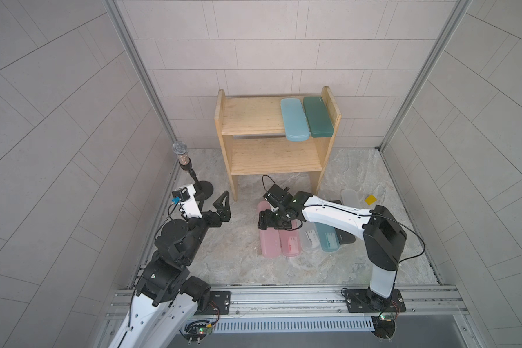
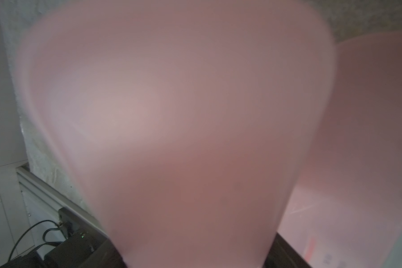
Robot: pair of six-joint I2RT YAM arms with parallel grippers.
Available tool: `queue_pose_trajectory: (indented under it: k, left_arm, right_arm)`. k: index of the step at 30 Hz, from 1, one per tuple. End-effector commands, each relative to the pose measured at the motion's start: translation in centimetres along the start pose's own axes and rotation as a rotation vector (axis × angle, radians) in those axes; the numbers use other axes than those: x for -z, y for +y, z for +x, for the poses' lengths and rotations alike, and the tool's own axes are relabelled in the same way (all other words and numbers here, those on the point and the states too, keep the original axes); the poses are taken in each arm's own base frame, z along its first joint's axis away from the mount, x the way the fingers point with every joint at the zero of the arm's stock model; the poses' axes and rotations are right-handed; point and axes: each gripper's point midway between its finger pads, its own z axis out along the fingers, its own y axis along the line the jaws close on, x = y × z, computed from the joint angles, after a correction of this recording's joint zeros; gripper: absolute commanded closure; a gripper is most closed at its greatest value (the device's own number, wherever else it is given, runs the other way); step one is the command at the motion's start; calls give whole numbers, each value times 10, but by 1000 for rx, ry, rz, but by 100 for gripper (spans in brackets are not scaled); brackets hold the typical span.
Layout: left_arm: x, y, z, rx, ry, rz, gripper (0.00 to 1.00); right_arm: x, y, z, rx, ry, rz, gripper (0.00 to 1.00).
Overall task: Remove the pencil cases from the shelf
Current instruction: Place the pencil case at the center of the board.
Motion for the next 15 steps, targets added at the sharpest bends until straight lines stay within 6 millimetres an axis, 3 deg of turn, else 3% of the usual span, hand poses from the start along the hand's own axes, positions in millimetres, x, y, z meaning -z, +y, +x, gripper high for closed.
queue_pose_trajectory:
  k: [1,10,15]
  left_arm:
    - [3,-3,-5,6,-1,10,0]
    - [1,0,5,6,19,2,0]
    - [-2,1,8,5,20,2,0]
  right_arm:
    - [-5,-5,-5,-18,-2,41,29]
    - [-22,-21,-3,-13,17,105,25]
    - [-20,-22,-7,-1,0,120,14]
